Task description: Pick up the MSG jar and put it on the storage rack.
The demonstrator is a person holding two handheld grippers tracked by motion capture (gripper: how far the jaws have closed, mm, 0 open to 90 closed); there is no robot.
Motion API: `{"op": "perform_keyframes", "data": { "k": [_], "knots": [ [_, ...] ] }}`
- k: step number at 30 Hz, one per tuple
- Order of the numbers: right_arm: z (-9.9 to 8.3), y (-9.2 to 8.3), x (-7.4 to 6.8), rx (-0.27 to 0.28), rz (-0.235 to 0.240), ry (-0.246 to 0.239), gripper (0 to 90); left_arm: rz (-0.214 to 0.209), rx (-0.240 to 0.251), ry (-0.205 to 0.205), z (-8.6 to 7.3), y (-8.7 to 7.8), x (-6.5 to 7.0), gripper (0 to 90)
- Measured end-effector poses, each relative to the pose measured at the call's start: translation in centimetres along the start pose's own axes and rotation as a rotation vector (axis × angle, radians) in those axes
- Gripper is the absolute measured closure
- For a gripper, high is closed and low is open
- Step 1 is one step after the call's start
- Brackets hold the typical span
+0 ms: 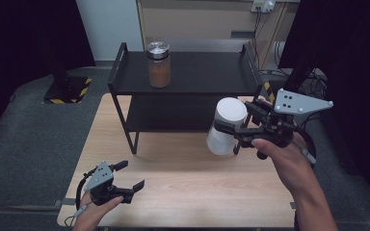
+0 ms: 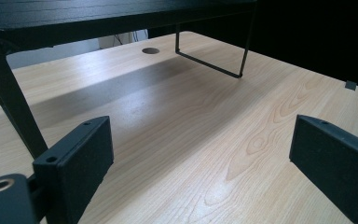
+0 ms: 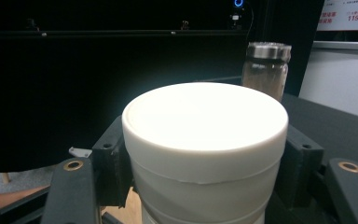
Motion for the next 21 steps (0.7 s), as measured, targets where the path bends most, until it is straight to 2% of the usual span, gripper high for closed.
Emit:
{"op": "perform_keyframes", "data": {
  "k": [6, 11, 21],
  "knots": [
    [1.9, 0.3, 0.6, 0.003, -0.004, 0.0, 34.5, 0.006, -0.006, 0.006, 0.0, 0.0, 0.0, 4.8],
    [3.6, 0.9, 1.3, -0.014, -0.032, -0.002, 34.5, 0.005, -0.003, -0.001, -0.1, 0.0, -0.1, 4.7],
    [5.7, 2.1, 2.5, -0.012, -0.08, 0.015, 34.5, 0.005, 0.0, -0.008, -0.2, 0.0, -0.2, 4.8]
  ]
}}
Point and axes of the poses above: each handheld gripper's, and its own axes: y roughly forward along the jaws, z roughly out of its top, x roughly to its right, the point moved 10 cm from there along y, roughly forward along the jaws, and after that the axes turned 13 degrees about -x, right-handed, at the moved point
